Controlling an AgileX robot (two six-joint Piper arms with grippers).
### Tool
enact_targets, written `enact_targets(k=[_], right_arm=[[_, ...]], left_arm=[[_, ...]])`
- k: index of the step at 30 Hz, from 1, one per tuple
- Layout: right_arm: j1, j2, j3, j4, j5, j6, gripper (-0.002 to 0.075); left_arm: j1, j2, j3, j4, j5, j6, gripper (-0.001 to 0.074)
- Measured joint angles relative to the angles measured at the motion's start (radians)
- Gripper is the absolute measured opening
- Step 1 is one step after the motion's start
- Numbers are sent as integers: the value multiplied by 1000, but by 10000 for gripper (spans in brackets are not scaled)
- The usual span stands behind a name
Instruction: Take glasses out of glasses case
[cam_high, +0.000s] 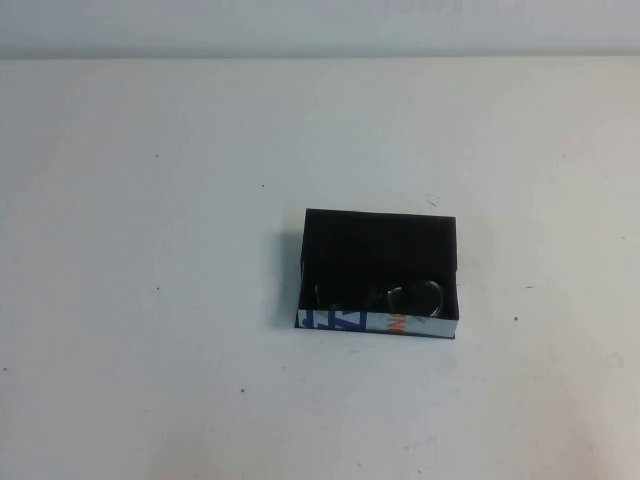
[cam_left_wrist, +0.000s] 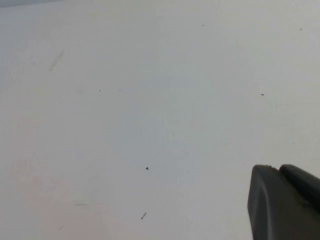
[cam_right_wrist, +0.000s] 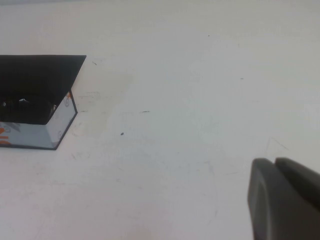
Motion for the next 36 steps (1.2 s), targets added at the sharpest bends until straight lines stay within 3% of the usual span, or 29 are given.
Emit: enact_targets(k=[28, 36], right_arm=[[0, 0, 0, 28, -2, 0, -18], [0, 0, 0, 134, -224, 0, -18]], left_arm=[[0, 0, 0, 0, 0, 0, -4], [0, 0, 0, 0, 0, 0, -4]])
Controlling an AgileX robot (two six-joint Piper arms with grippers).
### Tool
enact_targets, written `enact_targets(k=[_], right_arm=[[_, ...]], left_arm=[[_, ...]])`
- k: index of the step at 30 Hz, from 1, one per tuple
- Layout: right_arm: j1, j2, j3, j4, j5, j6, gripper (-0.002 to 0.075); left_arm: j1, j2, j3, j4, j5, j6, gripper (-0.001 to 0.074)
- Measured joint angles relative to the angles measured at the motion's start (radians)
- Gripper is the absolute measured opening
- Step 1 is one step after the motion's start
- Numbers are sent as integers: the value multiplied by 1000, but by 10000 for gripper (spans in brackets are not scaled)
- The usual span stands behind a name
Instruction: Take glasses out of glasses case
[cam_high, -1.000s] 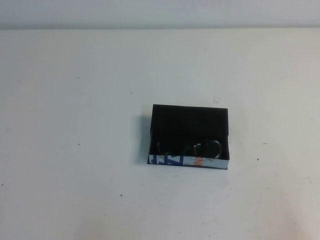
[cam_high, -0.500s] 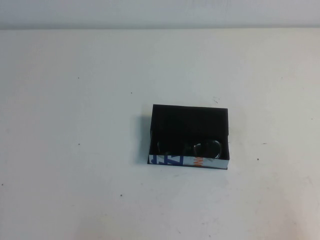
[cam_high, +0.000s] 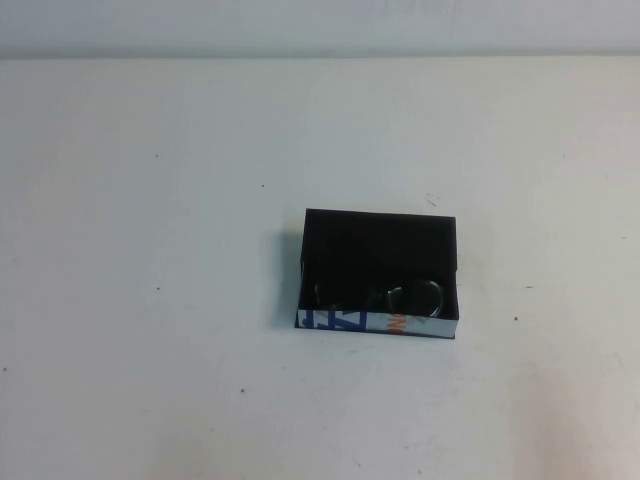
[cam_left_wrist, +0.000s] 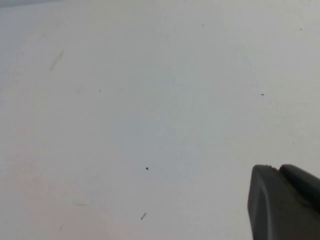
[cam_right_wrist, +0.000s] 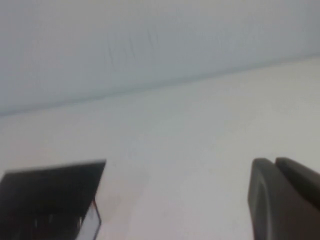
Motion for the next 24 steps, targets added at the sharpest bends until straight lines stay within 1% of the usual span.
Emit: enact_targets(k=[3, 6, 9, 13, 16, 19, 21, 24], right_arm=[[0, 0, -3, 4, -164, 0, -18], [0, 0, -80, 7, -169, 0, -18], [0, 0, -205, 7, -48, 0, -18], [0, -2, -363, 21, 185, 0, -18], [0, 29, -430, 18, 232, 0, -18], [0, 101, -454, 34, 251, 0, -18], [0, 174, -463, 49, 297, 0, -18], [0, 327, -532, 68, 440, -67, -18]], left_arm=[[0, 0, 0, 0, 0, 0, -4], [0, 0, 0, 0, 0, 0, -4], [0, 0, 0, 0, 0, 0, -4], [0, 0, 0, 0, 0, 0, -4], [0, 0, 0, 0, 0, 0, -4], [0, 0, 0, 0, 0, 0, -4], [0, 0, 0, 0, 0, 0, -4], [0, 0, 0, 0, 0, 0, -4]])
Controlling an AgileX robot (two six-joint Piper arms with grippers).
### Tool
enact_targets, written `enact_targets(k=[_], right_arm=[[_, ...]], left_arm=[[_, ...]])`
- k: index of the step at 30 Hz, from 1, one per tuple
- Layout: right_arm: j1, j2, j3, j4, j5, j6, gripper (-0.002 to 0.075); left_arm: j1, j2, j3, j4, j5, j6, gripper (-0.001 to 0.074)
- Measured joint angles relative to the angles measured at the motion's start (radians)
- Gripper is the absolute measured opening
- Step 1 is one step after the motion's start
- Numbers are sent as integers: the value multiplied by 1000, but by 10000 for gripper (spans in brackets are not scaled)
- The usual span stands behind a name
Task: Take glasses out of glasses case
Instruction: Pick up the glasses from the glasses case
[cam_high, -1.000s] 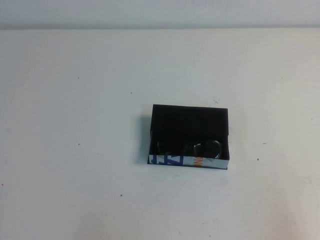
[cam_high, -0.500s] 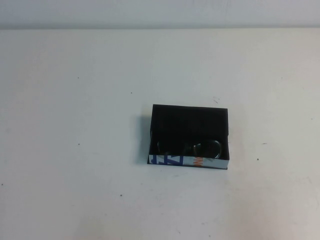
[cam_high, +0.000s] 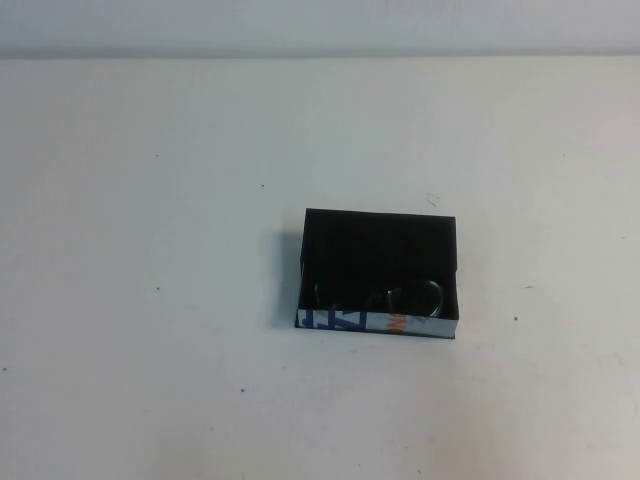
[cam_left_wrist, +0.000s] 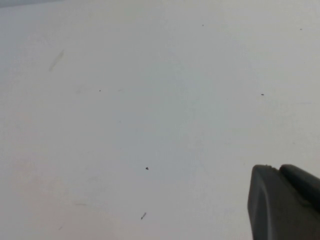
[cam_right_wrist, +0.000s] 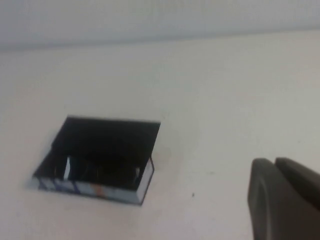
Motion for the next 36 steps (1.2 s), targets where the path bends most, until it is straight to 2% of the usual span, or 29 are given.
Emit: enact_targets(k=[8, 12, 16, 23, 28, 30, 33, 36], right_arm=[[4, 567, -454, 109, 465, -368, -18], [72, 804, -630, 100, 649, -455, -18], [178, 1017, -758, -4, 695, -530, -18], [334, 1304, -976, -107, 701, -819, -18], [394, 1453, -1097, -117, 701, -905, -11], [408, 1497, -1129, -117, 701, -916, 14], [431, 1559, -1178, -122, 701, -933, 95], [459, 1625, -1227, -131, 701, -941, 225]], left_arm=[[0, 0, 0, 0, 0, 0, -4], [0, 0, 0, 0, 0, 0, -4], [0, 0, 0, 0, 0, 0, -5], [0, 0, 0, 0, 0, 0, -4], [0, 0, 0, 0, 0, 0, -4], [0, 0, 0, 0, 0, 0, -4], [0, 0, 0, 0, 0, 0, -4], [0, 0, 0, 0, 0, 0, -4]])
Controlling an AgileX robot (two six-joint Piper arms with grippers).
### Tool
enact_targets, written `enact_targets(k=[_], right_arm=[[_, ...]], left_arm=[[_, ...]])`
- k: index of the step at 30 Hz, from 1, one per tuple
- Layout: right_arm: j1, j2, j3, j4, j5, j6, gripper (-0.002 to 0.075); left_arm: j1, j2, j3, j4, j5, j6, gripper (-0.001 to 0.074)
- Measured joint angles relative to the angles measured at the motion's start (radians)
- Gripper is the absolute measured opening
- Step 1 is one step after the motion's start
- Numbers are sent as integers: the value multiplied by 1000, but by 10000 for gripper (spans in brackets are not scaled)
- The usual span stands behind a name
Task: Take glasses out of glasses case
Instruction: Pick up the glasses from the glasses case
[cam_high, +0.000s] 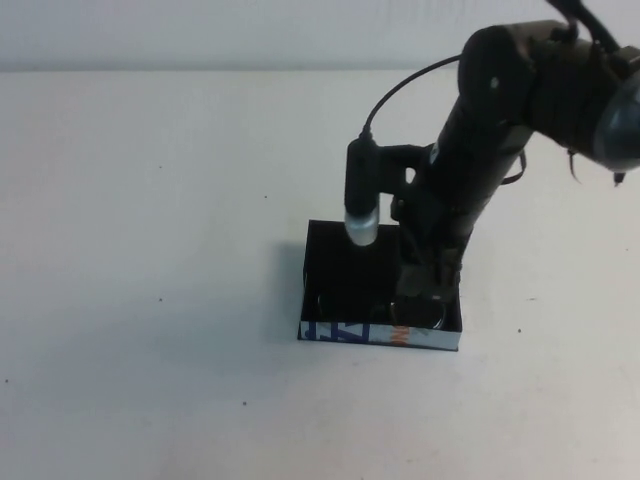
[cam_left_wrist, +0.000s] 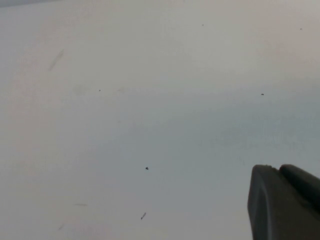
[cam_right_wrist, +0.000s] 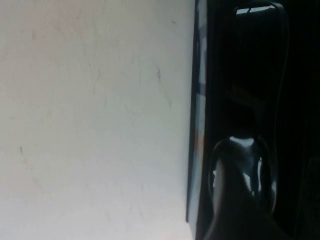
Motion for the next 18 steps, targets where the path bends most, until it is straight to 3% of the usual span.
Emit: enact_targets(k=[2, 4, 18], right_arm=[[15, 43, -34, -5, 0, -4, 285], [26, 78, -61, -7, 0, -4, 297], [31, 177, -105, 0, -26, -4, 237]], left_arm=[[0, 0, 0, 0, 0, 0, -4], [0, 0, 0, 0, 0, 0, -4], [0, 0, 0, 0, 0, 0, -4]])
